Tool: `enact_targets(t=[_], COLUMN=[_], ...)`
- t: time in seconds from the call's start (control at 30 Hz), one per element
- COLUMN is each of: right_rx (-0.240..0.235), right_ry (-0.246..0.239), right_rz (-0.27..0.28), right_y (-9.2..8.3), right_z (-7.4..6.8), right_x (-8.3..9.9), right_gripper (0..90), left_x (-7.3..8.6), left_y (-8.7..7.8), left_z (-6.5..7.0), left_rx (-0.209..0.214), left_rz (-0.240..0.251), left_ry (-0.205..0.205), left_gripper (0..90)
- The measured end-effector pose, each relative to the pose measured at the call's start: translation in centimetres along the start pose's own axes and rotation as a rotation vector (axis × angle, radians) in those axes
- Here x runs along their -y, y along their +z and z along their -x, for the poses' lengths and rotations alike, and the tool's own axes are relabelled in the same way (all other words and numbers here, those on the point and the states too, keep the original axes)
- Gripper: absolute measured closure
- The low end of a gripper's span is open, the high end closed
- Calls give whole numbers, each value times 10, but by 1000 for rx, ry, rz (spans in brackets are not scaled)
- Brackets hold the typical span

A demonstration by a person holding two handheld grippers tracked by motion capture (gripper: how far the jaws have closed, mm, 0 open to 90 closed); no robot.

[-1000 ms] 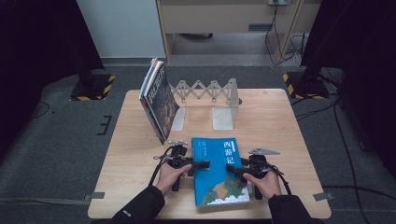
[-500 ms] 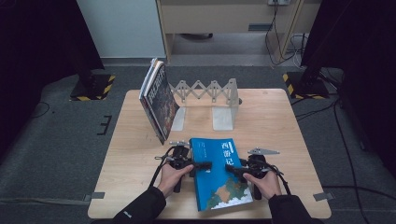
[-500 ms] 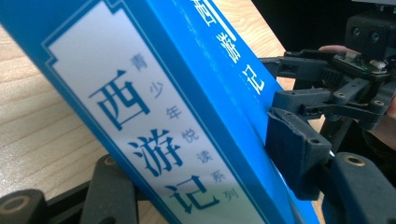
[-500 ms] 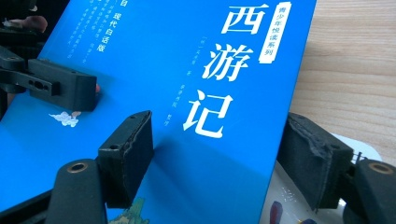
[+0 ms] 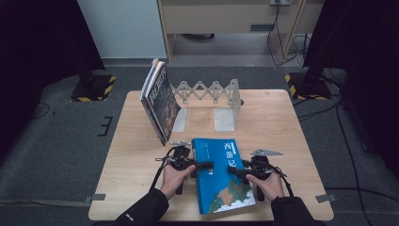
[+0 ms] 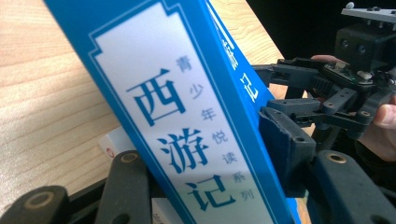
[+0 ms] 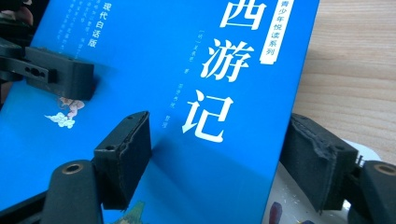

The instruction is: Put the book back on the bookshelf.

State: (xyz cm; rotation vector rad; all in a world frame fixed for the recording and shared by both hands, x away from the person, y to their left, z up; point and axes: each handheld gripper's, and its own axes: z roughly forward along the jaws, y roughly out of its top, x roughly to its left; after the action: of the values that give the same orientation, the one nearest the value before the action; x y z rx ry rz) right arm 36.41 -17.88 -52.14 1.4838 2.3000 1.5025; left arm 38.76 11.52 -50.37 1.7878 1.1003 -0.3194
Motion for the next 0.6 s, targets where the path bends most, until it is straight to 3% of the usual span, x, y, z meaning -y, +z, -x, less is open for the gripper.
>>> enact_targets(t=[0.23, 0.6], right_rx=[-20, -61], right_ry=[-12, -17], right_rz=[15, 54], right_y=[-2, -4], right_z=[-1, -5], right_x=[-1, -3], right_gripper=[251, 232], left_x=[-7, -17], left_y=[-7, -21], left_z=[7, 17], left_rx=[-5, -3], left_rz=[-7, 29], left_ry=[17, 48], left_gripper=[522, 572])
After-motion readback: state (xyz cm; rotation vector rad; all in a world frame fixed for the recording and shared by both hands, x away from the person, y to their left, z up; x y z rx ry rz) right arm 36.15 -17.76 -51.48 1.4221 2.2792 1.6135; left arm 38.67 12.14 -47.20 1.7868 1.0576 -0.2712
